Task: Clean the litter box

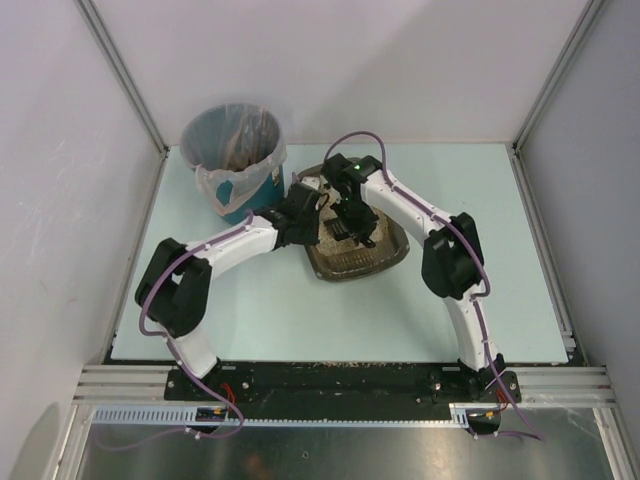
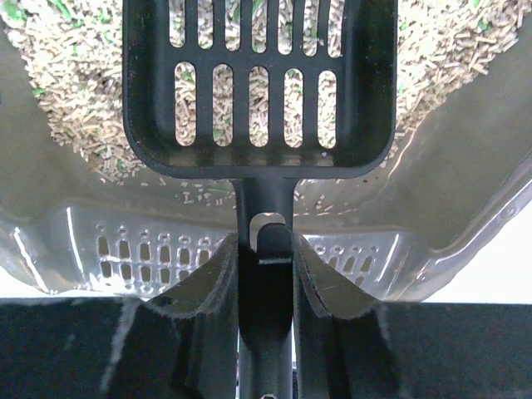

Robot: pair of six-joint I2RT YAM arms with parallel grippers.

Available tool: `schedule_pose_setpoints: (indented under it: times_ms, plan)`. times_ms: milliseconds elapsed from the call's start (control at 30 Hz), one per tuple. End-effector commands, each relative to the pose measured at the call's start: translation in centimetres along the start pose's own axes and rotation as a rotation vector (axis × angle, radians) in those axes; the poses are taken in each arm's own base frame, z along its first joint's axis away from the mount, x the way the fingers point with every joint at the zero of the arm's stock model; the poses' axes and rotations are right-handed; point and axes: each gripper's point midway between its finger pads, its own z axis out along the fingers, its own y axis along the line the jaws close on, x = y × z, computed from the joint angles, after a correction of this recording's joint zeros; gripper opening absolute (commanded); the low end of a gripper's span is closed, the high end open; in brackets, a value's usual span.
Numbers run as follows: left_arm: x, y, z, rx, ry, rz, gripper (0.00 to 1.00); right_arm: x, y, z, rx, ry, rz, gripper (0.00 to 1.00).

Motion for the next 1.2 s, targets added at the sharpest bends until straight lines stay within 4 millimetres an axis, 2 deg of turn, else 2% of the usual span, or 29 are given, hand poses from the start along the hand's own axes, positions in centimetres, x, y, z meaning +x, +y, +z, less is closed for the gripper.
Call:
schedule_pose_setpoints:
  times_ms: [0,167,233,300,333,400,433,533,667,767,833,1000,1167]
  plan:
    - [5.6,1.4,-0.1,0.022,0.163,0.175,0.0,0.2,-0.2,-0.1,0.049,0.042,0.034,0.0]
    - [5.9,0.9,-0.9,0.055,0.165,0.134,0.0,-0.7,-0.5,0.9,0.052,0.033,0.084,0.0]
    - [4.9,0.1,-1.5,0.088,0.142,0.135,0.01,-1.3,-0.5,1.2,0.056,0.019,0.079,0.0]
    - [3.3,-0.5,-2.1,0.083,0.095,0.167,0.14,-2.1,-0.7,1.3,0.059,0.005,0.087,0.0]
    - [3.1,-0.7,-2.5,0.079,0.092,0.165,0.25,-2.5,-0.8,1.3,0.056,0.0,0.092,0.0]
    - [2.9,-1.1,-2.7,0.102,0.096,0.128,0.34,-3.1,-0.7,1.7,0.04,-0.005,0.101,0.0]
    - [2.9,-0.7,-2.4,0.098,0.106,0.109,0.38,-3.2,-0.7,1.8,0.034,-0.003,0.105,0.0]
    - [3.3,0.7,-1.6,0.071,0.139,0.049,0.45,-3.4,-0.8,2.4,0.028,0.011,0.105,0.0]
    - [3.7,0.5,-0.8,0.148,0.202,-0.032,0.51,-3.5,-1.2,2.8,0.039,0.015,0.094,0.0]
    - [3.7,0.6,-0.2,0.162,0.217,-0.029,0.46,-3.6,-1.2,3.1,0.039,0.013,0.097,0.0]
    - [4.1,0.8,0.2,0.173,0.238,-0.039,0.37,-3.9,-1.0,3.2,0.028,0.004,0.106,0.0]
    - [5.4,1.7,0.4,0.156,0.26,-0.025,0.25,-4.7,-0.7,3.4,0.014,-0.02,0.116,0.0]
    - [6.6,1.2,0.5,0.168,0.275,0.016,0.12,-5.6,-0.7,4.4,0.02,-0.046,0.125,0.0]
